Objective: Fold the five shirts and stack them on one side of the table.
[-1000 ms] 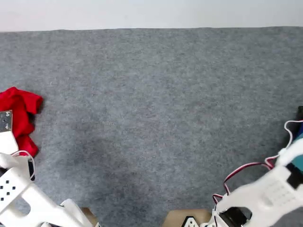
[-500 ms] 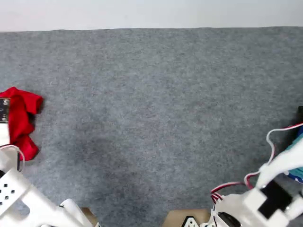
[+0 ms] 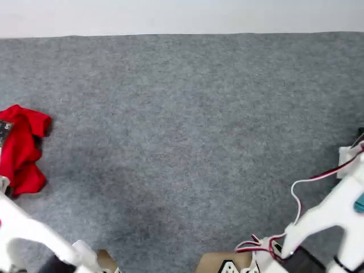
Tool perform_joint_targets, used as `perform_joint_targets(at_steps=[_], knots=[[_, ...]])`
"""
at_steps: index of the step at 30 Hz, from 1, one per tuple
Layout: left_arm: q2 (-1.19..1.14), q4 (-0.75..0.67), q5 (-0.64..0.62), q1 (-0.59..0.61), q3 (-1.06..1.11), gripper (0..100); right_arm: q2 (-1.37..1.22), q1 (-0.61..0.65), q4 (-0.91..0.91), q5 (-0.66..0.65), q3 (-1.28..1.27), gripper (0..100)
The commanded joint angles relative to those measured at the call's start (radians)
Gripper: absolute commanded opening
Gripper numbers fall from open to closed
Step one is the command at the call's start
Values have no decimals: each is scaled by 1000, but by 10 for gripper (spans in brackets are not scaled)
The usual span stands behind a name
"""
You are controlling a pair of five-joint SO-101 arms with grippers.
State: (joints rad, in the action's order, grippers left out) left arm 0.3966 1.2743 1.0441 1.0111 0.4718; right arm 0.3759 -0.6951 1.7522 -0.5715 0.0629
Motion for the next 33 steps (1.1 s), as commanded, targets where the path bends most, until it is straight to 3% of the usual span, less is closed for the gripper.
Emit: perform_joint_targets(at_steps=[1,8,14,19,25,33], knots=[[-126,-109,49,6,-39,218,77,13,41,5,-11,9],[-365,-315,40,-2,-41,217,122,13,41,3,-12,9],[-459,-457,-72,-21,-41,201,127,13,41,3,-12,9],[-427,-451,-130,-48,-47,152,131,13,41,3,-14,9],[-262,-313,-164,-41,-93,152,133,15,41,5,-14,9],[-313,-339,-164,-18,-94,152,134,15,41,5,-14,9]])
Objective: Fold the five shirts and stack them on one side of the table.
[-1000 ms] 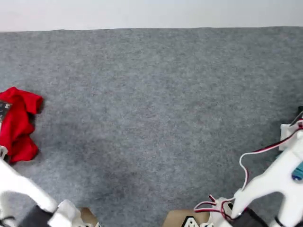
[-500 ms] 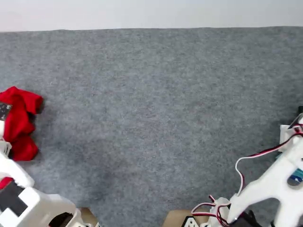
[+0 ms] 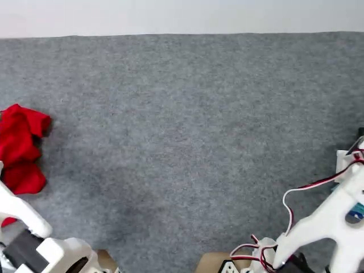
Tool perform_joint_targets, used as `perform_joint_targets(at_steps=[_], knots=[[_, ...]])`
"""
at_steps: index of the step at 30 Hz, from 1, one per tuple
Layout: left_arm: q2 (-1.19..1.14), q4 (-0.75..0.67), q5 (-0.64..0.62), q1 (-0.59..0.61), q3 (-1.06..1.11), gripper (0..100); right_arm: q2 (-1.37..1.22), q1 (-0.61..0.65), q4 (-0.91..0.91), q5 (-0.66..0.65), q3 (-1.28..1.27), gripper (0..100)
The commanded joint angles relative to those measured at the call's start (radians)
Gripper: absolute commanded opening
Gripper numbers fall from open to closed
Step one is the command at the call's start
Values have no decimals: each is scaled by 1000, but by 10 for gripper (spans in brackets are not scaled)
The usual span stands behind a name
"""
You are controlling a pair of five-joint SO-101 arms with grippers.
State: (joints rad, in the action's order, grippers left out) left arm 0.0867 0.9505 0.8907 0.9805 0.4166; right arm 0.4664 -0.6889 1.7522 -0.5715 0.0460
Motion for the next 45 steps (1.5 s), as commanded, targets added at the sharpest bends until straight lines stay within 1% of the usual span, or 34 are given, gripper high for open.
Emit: perform_joint_targets(at_steps=[1,4,7,10,13,16,20,24,27,30,35,37,41,43,45], knots=[[-21,-29,-11,21,-39,152,44,8,41,5,3,9],[-81,-77,-11,41,-39,154,44,8,42,5,3,9],[-110,-77,-11,66,-50,181,44,8,42,6,3,9],[-75,-17,-21,86,-77,183,44,8,42,8,2,9],[-14,91,-23,92,-113,185,44,18,42,9,2,9],[3,112,-23,91,-114,192,45,54,42,9,2,9],[-63,104,-25,97,-120,208,45,125,42,9,2,9],[-153,35,-26,107,-119,210,45,159,42,11,2,9],[-221,-25,-57,106,-120,211,45,166,42,11,2,9],[-267,-66,-60,104,-122,211,45,166,42,11,2,9],[-334,-68,-60,64,-119,206,45,165,42,9,2,9],[-354,-69,-77,43,-119,175,45,165,42,9,2,9],[-348,-63,-120,-9,-122,8,45,162,44,9,2,9],[-301,-21,-137,-29,-122,6,45,162,44,9,2,9],[-215,58,-152,-52,-136,2,45,162,44,9,2,9]])
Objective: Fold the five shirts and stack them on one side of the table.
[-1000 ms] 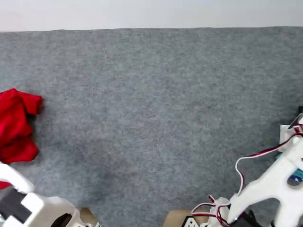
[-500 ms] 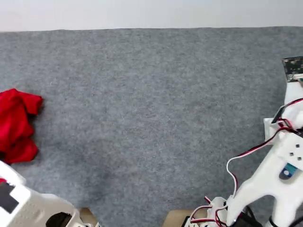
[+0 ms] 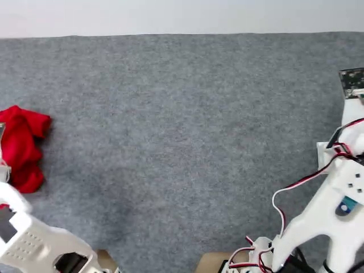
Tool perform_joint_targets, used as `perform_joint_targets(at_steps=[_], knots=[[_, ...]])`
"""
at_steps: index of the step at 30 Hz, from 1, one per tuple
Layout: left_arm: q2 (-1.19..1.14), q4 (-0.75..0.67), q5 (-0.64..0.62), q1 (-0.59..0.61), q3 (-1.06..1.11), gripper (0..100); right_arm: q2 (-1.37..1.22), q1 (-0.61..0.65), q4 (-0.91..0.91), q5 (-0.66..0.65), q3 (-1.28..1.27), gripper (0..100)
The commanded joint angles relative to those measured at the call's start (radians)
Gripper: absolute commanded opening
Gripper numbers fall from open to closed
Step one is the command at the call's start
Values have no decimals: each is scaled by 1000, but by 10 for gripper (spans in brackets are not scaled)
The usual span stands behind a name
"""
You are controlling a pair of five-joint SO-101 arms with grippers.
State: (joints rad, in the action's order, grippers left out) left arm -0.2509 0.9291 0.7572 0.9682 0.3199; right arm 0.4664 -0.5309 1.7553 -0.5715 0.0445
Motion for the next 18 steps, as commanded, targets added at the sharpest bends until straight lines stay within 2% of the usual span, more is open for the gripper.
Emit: perform_joint_targets(at_steps=[1,5,11,18], knots=[[175,124,-23,-58,-50,2,45,4,41,9,3,9],[405,256,-84,-160,-101,2,45,5,41,9,3,9],[724,275,-374,-408,-180,2,45,4,41,9,3,9],[809,270,-473,-761,-341,2,45,2,41,9,2,9]])
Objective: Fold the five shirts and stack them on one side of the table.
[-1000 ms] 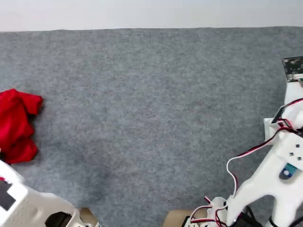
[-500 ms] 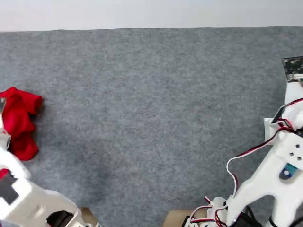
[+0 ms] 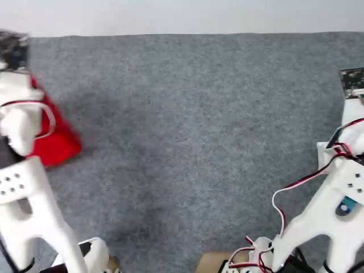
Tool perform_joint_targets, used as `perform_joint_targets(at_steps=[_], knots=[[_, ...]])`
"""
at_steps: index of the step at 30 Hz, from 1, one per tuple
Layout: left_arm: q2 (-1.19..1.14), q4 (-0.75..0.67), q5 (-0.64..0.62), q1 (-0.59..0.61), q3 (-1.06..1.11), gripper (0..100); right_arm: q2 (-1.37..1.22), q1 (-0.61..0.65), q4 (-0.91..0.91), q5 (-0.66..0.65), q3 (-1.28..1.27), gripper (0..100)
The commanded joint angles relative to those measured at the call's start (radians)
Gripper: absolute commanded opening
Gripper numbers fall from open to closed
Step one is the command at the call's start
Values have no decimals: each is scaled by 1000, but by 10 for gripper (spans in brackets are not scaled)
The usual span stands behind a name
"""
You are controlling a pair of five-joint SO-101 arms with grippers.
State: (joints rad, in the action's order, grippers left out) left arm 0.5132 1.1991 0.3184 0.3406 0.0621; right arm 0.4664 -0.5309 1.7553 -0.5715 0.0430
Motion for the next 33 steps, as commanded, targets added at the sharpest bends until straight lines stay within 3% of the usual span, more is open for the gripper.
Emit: perform_joint_targets(at_steps=[1,9,14,18,22,27,33], knots=[[44,0,-46,-173,-105,2,45,2,41,9,-6,9],[40,0,-100,-486,-263,2,120,7,39,9,-192,9],[28,71,-98,-529,-278,2,223,7,33,5,-305,9],[26,242,-86,-443,-217,2,265,8,33,3,-339,9],[28,359,14,-325,-64,2,274,15,33,3,-339,9],[31,370,114,-193,177,2,277,125,35,11,-341,9],[32,304,227,-46,423,2,266,381,31,107,-341,9]])
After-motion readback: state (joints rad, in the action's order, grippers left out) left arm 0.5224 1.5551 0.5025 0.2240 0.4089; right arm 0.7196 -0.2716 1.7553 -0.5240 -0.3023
